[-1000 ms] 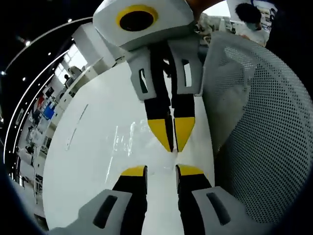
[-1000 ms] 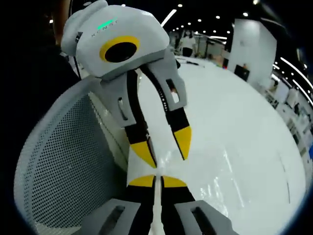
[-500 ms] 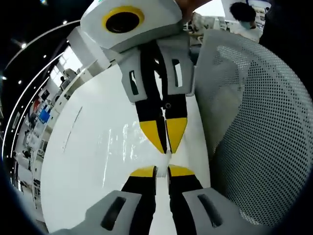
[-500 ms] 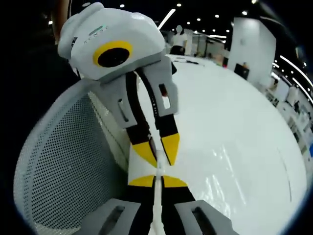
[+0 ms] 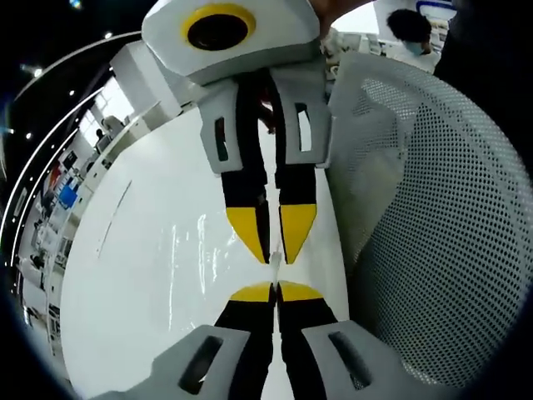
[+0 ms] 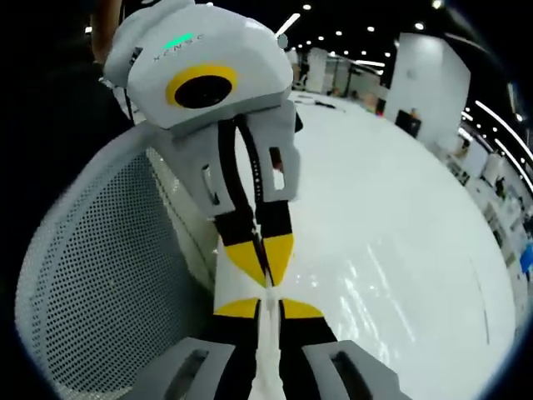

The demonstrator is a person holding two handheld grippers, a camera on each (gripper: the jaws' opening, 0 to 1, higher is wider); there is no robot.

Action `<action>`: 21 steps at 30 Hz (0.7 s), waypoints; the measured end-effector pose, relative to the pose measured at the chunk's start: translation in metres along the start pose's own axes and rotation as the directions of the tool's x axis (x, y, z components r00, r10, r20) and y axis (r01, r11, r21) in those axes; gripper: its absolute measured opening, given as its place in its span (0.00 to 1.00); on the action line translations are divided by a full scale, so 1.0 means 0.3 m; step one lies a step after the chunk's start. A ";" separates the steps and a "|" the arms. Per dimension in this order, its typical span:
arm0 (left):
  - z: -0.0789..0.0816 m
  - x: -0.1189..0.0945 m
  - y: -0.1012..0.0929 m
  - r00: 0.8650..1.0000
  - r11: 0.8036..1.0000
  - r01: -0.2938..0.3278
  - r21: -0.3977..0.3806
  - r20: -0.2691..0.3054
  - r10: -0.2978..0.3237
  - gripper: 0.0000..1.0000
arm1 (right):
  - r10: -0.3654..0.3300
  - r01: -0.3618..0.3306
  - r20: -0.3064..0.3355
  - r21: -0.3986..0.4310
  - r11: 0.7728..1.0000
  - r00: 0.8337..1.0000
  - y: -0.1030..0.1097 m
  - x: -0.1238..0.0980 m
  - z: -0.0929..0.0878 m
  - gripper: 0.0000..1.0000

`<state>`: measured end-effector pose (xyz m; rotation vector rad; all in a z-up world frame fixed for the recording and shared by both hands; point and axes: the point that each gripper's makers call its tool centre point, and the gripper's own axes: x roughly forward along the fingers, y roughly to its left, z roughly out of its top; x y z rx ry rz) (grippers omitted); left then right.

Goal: Open the resealable bag by pulling the two sides of the seal apart until the entire bag opening is separated and visibly accessible.

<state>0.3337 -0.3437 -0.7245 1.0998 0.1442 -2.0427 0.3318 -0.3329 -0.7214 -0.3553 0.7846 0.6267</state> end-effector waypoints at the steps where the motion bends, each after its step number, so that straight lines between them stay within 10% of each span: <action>1: 0.000 0.000 0.001 1.000 1.000 0.001 -0.004 0.002 -0.001 0.00 | -0.005 0.005 0.007 -0.006 1.000 1.000 0.000 0.000 0.008 0.04; 21: 0.013 -0.033 0.017 0.999 0.994 -0.016 -0.109 0.049 0.022 0.00 | -0.055 0.045 -0.053 -0.177 0.983 0.997 -0.017 -0.003 0.017 0.00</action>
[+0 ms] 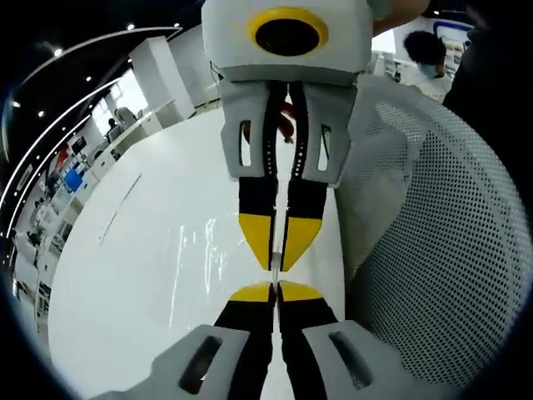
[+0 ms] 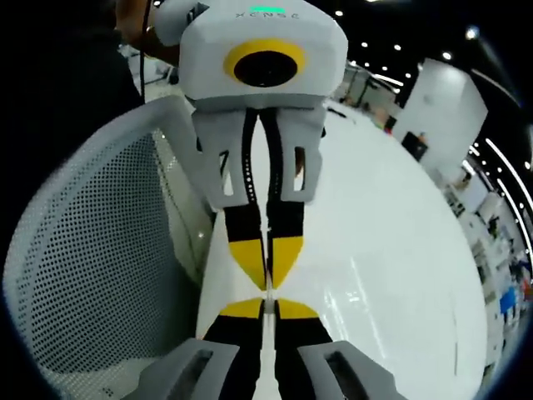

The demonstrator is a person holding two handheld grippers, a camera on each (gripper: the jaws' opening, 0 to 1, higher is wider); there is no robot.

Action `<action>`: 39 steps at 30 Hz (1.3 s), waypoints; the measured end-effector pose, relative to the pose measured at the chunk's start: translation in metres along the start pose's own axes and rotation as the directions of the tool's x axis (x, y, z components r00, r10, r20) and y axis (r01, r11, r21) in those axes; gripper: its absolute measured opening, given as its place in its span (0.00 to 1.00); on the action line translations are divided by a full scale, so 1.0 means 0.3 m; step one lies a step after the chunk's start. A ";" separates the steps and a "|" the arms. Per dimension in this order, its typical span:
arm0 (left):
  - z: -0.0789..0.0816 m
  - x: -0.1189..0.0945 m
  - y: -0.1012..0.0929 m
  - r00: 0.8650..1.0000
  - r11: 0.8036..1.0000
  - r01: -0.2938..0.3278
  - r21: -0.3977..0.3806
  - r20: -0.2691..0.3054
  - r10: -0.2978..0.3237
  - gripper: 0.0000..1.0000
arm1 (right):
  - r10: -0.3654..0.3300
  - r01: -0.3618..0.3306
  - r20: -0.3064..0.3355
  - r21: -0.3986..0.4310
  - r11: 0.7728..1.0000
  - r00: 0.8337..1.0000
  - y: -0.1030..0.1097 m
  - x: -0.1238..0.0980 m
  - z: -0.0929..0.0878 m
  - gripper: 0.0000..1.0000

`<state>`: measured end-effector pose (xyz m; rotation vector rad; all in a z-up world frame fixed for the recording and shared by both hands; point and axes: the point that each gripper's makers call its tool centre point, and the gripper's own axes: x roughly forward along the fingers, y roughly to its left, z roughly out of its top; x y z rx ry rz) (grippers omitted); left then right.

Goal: Open the resealable bag by pulling the two sides of the seal apart until the entire bag opening is separated and visibly accessible.

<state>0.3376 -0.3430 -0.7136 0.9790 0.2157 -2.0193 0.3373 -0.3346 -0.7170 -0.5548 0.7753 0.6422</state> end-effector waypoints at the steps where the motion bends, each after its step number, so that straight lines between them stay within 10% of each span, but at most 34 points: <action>1: 0.001 -0.001 -0.001 1.000 1.000 0.001 -0.006 0.002 -0.001 0.00 | 0.002 -0.002 0.001 -0.003 1.000 1.000 0.001 0.000 0.001 0.00; 6: 0.022 -0.007 -0.004 1.000 1.000 0.001 -0.016 0.020 0.000 0.13 | 0.000 0.000 -0.005 -0.019 1.000 1.000 -0.002 -0.001 0.004 0.00; 11: 0.031 -0.012 -0.003 1.000 1.000 -0.003 0.028 0.015 0.003 0.00 | 0.004 -0.005 -0.016 -0.051 0.999 1.000 -0.002 -0.002 0.012 0.00; 39: 0.027 -0.062 -0.005 0.999 1.000 0.021 0.022 0.040 -0.022 0.00 | -0.010 0.009 -0.042 -0.035 0.999 0.999 -0.001 -0.025 -0.037 0.00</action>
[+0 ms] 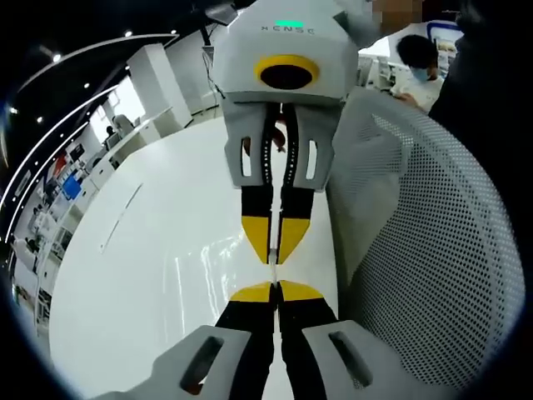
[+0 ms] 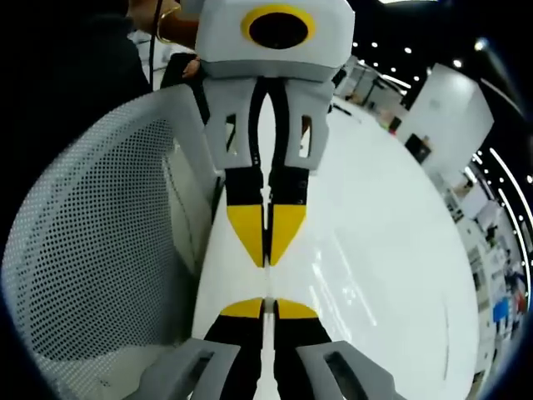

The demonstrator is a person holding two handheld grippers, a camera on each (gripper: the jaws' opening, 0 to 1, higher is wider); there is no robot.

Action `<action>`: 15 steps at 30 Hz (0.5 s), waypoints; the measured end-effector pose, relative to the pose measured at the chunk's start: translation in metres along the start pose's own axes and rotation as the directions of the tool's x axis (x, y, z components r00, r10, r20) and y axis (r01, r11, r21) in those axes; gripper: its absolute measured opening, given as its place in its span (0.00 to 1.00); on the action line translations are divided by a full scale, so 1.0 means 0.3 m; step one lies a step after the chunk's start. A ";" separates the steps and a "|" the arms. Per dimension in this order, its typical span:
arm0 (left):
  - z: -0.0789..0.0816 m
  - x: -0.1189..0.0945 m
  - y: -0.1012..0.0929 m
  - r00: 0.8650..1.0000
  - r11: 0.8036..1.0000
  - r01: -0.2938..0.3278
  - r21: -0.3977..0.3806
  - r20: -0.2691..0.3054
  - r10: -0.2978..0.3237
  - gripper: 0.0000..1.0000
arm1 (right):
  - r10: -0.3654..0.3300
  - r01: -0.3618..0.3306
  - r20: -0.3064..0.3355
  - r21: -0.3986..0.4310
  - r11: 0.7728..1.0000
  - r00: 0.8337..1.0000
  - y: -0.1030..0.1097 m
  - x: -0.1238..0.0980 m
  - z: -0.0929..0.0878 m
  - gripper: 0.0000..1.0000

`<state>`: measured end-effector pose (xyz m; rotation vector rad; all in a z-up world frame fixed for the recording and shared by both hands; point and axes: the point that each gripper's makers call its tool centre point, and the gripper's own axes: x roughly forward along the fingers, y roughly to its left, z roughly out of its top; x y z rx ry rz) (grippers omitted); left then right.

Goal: Open the resealable bag by pulling the two sides of the seal apart until the entire bag opening is separated and visibly accessible.

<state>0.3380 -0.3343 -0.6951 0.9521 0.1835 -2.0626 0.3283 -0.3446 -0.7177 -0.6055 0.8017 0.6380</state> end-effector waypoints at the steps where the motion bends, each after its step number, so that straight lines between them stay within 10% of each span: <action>1: 0.000 -0.003 -0.003 1.000 1.000 0.004 -0.008 0.004 -0.004 0.00 | 0.001 -0.001 -0.003 0.001 1.000 1.000 0.003 -0.004 -0.006 0.00; 15: 0.009 -0.010 -0.006 1.000 1.000 -0.012 0.007 0.013 0.012 0.00 | -0.021 0.020 -0.049 -0.017 1.000 0.999 0.002 -0.025 -0.029 0.00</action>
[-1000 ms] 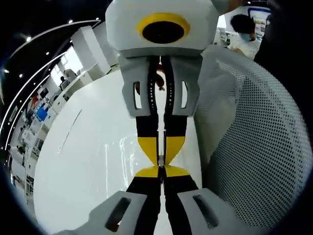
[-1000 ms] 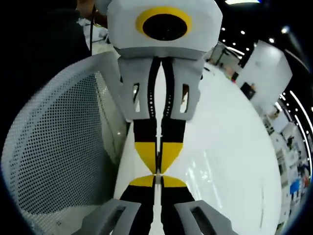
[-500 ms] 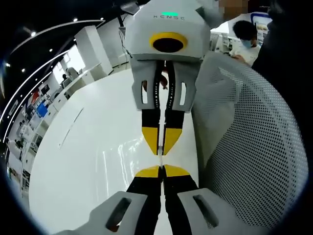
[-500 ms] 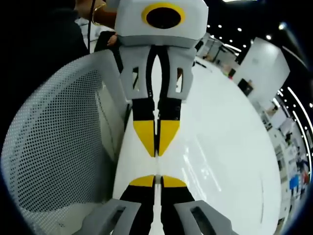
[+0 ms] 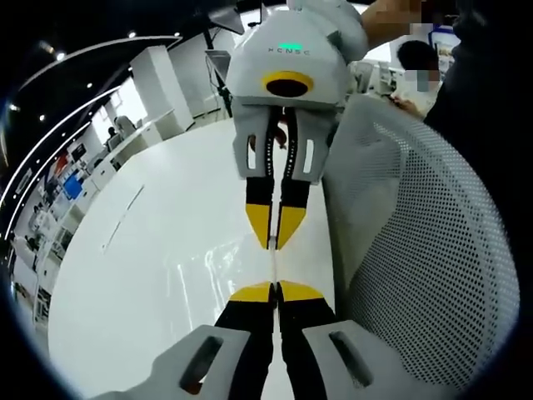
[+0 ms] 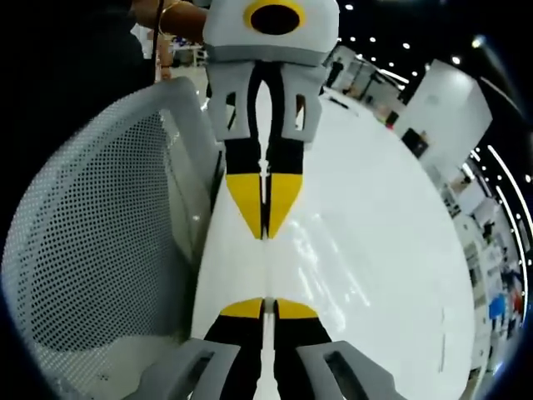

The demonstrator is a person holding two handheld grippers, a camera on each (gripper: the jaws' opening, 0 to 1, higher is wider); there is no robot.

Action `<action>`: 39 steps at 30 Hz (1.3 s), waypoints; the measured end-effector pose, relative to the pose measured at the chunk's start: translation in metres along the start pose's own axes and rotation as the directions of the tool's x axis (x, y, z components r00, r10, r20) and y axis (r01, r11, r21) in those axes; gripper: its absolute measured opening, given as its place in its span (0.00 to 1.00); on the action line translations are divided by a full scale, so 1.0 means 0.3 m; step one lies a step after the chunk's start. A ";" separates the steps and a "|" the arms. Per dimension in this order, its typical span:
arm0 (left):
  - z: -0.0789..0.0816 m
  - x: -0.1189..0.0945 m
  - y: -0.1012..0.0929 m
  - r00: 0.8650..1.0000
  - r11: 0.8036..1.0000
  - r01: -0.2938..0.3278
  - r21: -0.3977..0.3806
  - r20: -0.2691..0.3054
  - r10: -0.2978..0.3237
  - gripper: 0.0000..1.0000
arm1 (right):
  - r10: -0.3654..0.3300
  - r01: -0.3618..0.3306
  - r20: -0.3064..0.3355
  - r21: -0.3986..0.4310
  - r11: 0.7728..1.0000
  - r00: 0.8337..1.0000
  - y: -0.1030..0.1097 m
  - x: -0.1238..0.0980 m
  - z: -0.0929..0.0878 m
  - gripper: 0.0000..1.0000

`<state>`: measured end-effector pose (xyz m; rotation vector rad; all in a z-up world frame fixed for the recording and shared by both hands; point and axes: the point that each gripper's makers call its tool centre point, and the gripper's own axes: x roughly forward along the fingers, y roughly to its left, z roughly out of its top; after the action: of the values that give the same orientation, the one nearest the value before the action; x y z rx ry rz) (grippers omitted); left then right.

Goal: Open the resealable bag by pulling the two sides of the seal apart until the entire bag opening is separated and visibly accessible.

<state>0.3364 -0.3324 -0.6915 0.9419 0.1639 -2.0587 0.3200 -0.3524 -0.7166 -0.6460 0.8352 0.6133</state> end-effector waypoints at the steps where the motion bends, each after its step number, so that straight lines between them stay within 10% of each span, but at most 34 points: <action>1: 0.000 0.000 0.000 1.000 1.000 0.000 -0.002 0.000 0.000 0.00 | -0.003 0.003 -0.003 -0.004 1.000 1.000 -0.001 -0.001 0.000 0.00; 39: 0.022 -0.002 0.020 0.999 0.999 -0.039 -0.029 0.018 0.039 0.00 | -0.023 0.020 0.046 0.060 0.998 0.999 -0.013 -0.014 0.029 0.00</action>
<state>0.3373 -0.3386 -0.6852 0.9018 0.1639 -2.0235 0.3248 -0.3497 -0.7076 -0.5843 0.7995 0.5802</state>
